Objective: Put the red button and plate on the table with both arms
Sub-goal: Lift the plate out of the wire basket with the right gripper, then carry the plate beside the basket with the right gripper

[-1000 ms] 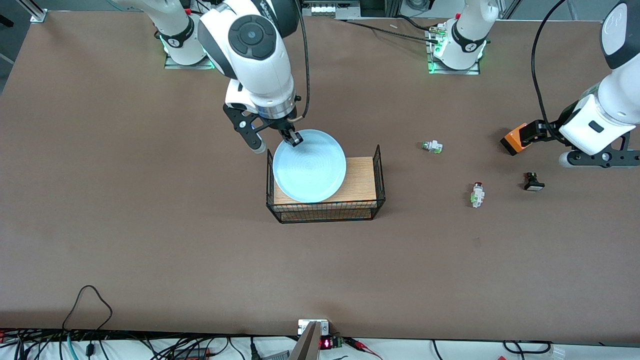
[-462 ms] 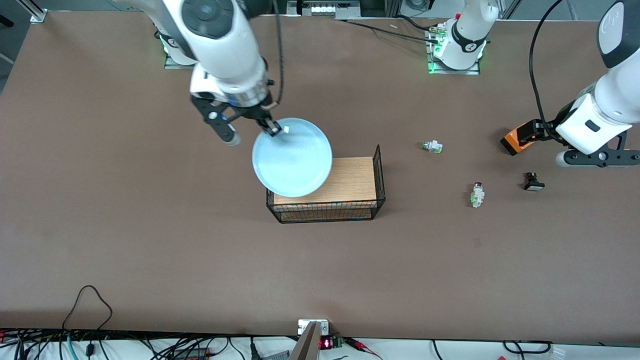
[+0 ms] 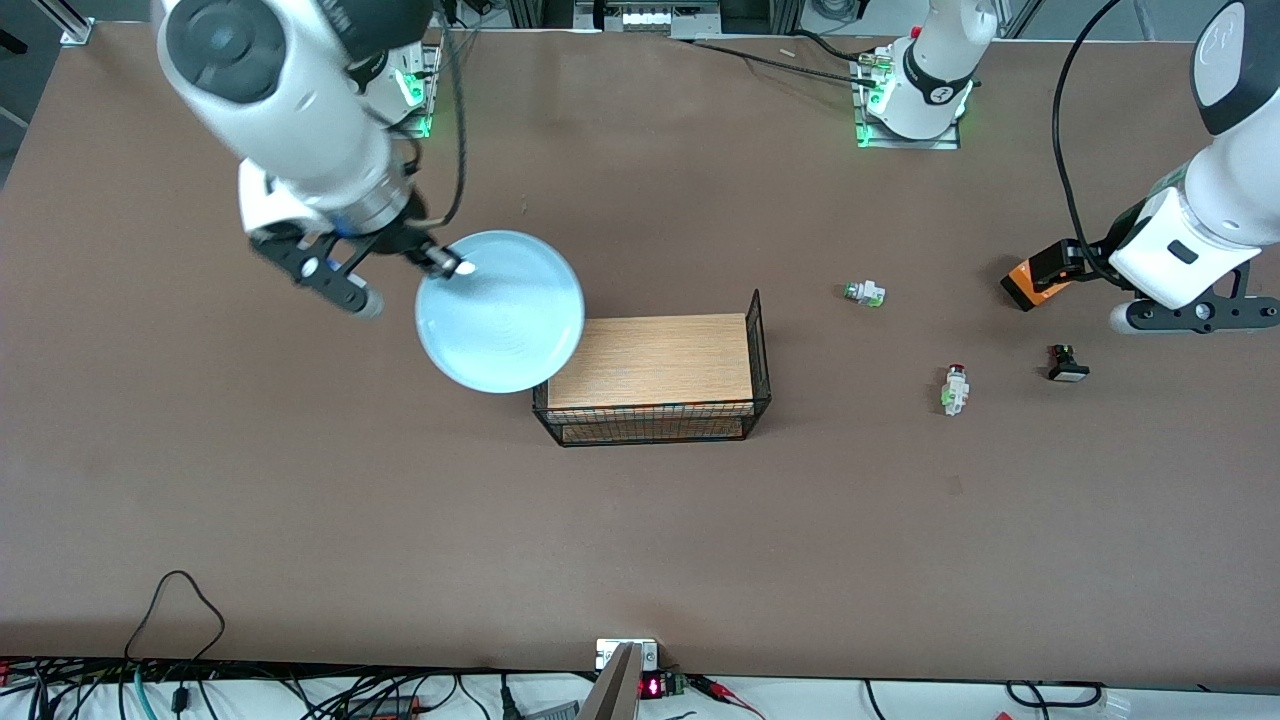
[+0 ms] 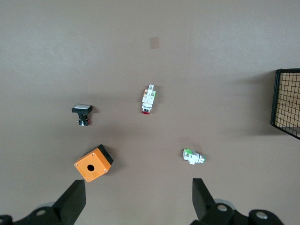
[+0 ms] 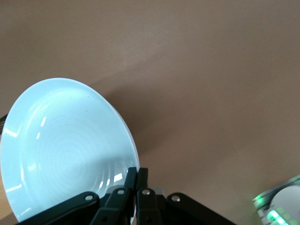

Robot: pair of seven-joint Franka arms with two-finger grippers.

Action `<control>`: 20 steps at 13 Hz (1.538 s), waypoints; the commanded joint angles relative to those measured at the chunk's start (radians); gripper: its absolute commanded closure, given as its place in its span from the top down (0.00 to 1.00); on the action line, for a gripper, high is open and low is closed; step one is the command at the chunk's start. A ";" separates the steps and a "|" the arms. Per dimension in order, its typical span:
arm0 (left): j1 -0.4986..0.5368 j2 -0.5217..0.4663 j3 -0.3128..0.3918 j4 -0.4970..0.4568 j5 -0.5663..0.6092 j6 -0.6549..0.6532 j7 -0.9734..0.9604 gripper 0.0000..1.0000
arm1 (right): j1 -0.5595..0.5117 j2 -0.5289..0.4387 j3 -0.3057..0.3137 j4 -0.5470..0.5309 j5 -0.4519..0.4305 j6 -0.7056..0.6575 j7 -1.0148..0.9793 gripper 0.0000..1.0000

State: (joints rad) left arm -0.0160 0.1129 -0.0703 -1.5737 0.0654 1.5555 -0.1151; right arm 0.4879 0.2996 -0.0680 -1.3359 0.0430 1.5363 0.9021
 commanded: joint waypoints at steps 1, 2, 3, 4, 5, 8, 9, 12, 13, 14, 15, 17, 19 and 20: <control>-0.001 -0.012 0.001 0.008 -0.021 -0.020 -0.014 1.00 | -0.086 -0.077 -0.044 -0.121 0.011 0.014 -0.284 0.00; -0.001 -0.012 0.001 0.008 -0.021 -0.020 -0.014 1.00 | -0.119 -0.085 -0.058 -0.135 0.011 0.016 -0.375 0.00; -0.001 -0.012 0.001 0.008 -0.021 -0.020 -0.014 1.00 | -0.147 -0.089 -0.068 -0.152 0.011 0.018 -0.450 0.00; -0.001 -0.012 0.001 0.008 -0.021 -0.021 -0.014 1.00 | -0.172 -0.092 -0.070 -0.173 0.011 0.030 -0.504 0.00; -0.001 -0.012 0.001 0.008 -0.021 -0.021 -0.014 1.00 | -0.193 -0.103 -0.072 -0.212 0.006 0.062 -0.558 0.00; -0.001 -0.012 0.001 0.008 -0.021 -0.026 -0.014 1.00 | -0.270 -0.171 -0.075 -0.417 0.000 0.235 -0.730 0.00; -0.001 -0.012 0.001 0.009 -0.021 -0.028 -0.014 1.00 | -0.287 -0.178 -0.081 -0.466 -0.002 0.284 -0.770 0.00; -0.001 -0.012 0.001 0.008 -0.021 -0.028 -0.014 1.00 | -0.328 -0.178 -0.087 -0.587 0.009 0.453 -0.874 0.00; -0.001 -0.012 0.001 0.009 -0.021 -0.028 -0.014 1.00 | -0.344 -0.178 -0.087 -0.623 0.015 0.505 -0.899 0.00; -0.001 -0.012 0.001 0.008 -0.021 -0.028 -0.014 1.00 | -0.348 -0.175 -0.087 -0.659 0.017 0.565 -0.922 0.00; -0.001 -0.012 0.001 0.009 -0.021 -0.028 -0.014 1.00 | -0.354 -0.171 -0.085 -0.704 0.017 0.640 -0.934 0.00; -0.001 -0.012 0.000 0.009 -0.021 -0.028 -0.014 1.00 | -0.361 -0.152 -0.085 -0.800 0.017 0.822 -0.963 0.00; -0.001 -0.012 0.000 0.008 -0.019 -0.028 -0.014 1.00 | -0.364 -0.113 -0.084 -0.833 0.018 0.925 -0.973 0.00; -0.002 -0.012 0.000 0.008 -0.019 -0.028 -0.014 1.00 | -0.364 -0.099 -0.084 -0.833 0.018 0.944 -0.973 0.00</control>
State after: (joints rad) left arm -0.0160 0.1122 -0.0704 -1.5733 0.0651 1.5466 -0.1182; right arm 0.1394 0.1919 -0.1627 -2.1530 0.0430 2.4312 -0.0399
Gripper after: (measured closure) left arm 0.000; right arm 0.969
